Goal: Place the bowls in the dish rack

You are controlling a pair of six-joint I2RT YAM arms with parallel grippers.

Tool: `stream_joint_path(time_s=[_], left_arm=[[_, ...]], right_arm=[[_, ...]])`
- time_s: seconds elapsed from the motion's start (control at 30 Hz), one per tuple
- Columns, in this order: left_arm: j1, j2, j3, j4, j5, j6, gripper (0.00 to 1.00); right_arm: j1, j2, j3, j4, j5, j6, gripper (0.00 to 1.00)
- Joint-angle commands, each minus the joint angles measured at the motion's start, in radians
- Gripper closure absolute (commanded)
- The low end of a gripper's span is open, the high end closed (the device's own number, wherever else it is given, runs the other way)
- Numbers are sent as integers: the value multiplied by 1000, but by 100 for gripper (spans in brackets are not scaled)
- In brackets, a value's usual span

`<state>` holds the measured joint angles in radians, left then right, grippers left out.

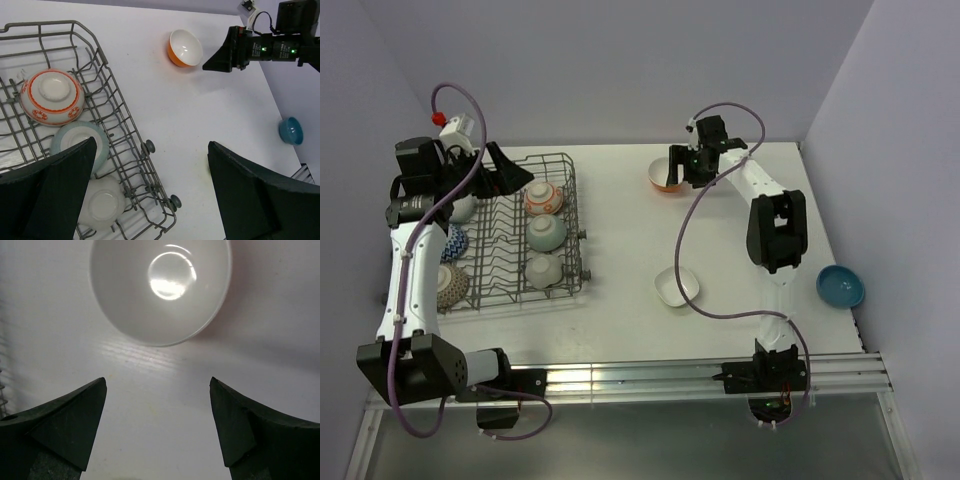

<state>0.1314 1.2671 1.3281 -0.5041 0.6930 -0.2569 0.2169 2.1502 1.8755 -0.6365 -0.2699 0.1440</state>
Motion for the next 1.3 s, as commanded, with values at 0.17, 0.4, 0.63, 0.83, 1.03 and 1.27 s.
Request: stream_joint_path(time_s=[0.17,0.4,0.63,0.83,1.03,1.27], left_arm=[[59,-41,-90,45,76,-5,1],[74,-2,-92,21,80,-4,1],[93,15,-99,30,88,-18,2],[106,22,-78,-11,77,4,2],[125,12,-95,-5,80,-2,2],[128,40,-80,-13,137,-19,3]], right_arm=[[-40,184,195,96,58,81,12],[-47,250,231,146,28,127,17],[-47,272,231,155,9,169,26],[-42,286,206,167,-6,215,35],[-34,274,188,170,5,216,51],[-56,157,53,230,-52,253,89]])
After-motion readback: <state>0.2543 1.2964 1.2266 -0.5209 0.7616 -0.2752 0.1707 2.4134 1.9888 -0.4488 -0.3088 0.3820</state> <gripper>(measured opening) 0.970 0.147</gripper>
